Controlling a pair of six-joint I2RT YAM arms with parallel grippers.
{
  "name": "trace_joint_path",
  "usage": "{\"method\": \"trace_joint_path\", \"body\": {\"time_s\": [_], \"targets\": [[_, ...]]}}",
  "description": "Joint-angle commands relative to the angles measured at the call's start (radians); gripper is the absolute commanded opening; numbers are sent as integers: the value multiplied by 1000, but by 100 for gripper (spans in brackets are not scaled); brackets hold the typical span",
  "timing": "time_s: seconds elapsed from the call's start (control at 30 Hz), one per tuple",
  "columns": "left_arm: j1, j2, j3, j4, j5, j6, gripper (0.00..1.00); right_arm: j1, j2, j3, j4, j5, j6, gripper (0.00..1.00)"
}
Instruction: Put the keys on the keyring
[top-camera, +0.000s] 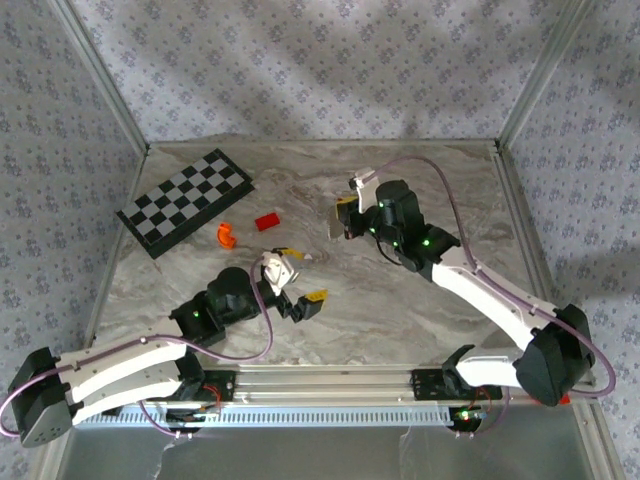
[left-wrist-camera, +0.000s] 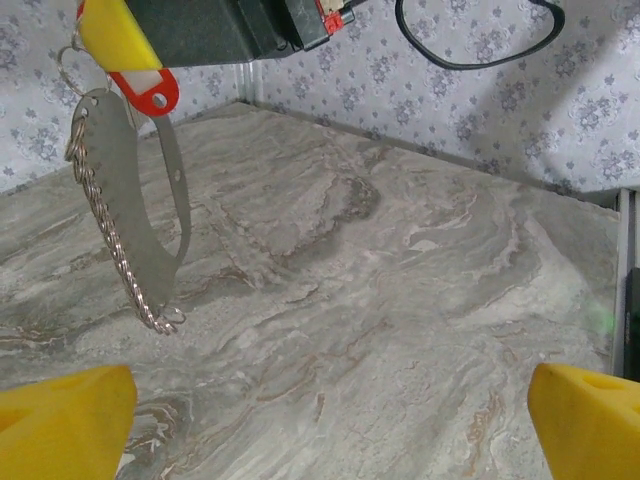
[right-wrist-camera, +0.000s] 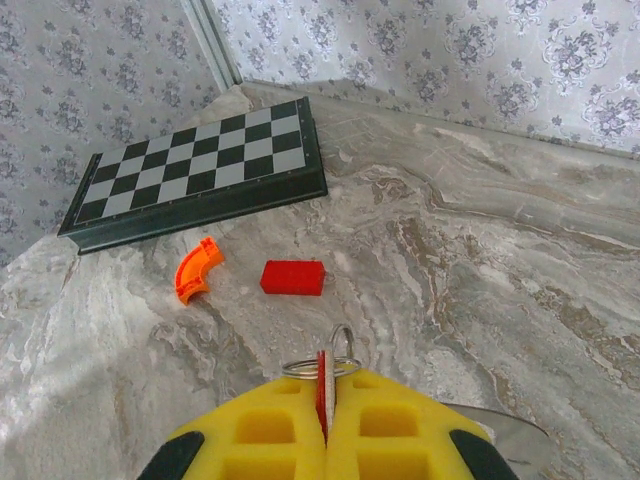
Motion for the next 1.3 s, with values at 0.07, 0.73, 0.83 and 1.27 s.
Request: {"method": "trace_joint_path", "body": {"time_s": [0.07, 0.73, 0.83, 1.27], "targets": [[35, 32, -23, 97, 44, -50, 100, -9, 33, -11, 65, -6, 28, 0], [36, 21, -77, 93, -79, -54, 100, -86, 245, 16, 222, -134, 130, 0], [36, 19, -78, 82, -74, -55, 100, -99, 258, 2, 231, -162, 154, 0], [36, 1, -96, 96, -75, -67, 100, -132, 252, -112, 233, -334, 218, 0]]}}
